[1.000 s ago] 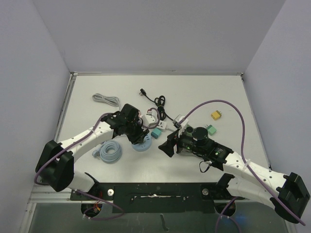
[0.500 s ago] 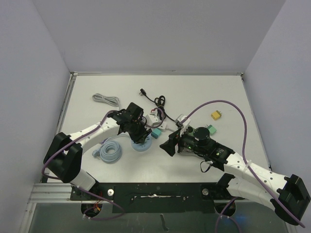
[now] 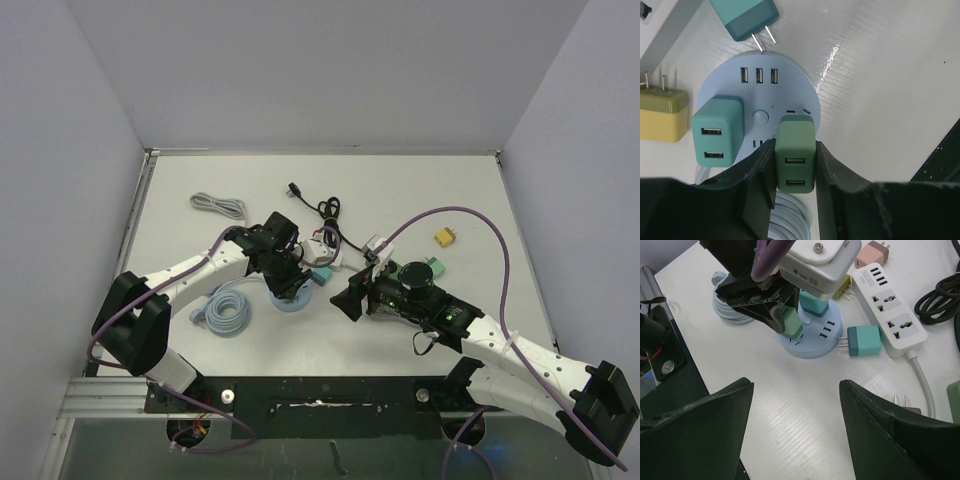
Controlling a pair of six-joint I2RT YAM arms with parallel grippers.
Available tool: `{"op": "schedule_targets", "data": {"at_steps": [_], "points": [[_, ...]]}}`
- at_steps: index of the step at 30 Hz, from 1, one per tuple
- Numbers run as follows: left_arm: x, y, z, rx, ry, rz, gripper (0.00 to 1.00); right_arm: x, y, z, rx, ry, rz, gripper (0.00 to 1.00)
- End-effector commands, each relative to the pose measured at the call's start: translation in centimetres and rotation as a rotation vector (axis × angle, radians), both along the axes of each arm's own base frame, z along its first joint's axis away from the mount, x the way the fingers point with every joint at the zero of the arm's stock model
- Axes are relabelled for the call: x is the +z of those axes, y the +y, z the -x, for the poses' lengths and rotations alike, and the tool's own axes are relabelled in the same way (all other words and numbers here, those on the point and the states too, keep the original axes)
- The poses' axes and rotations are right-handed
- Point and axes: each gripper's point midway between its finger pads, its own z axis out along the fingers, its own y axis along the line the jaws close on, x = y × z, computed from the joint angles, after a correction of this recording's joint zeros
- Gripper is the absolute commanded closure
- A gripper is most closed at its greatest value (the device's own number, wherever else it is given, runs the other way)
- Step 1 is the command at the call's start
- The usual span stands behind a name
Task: Insert the plug
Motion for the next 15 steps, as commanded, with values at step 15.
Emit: {"op": "schedule_targets", "data": {"at_steps": [15], "points": [[-1.0,-0.6,-1.1,0.021,-0.028,-0.003,0.98,1.7,-0.2,-0.5,-0.025,-0.050,-0.057,0.30]]}}
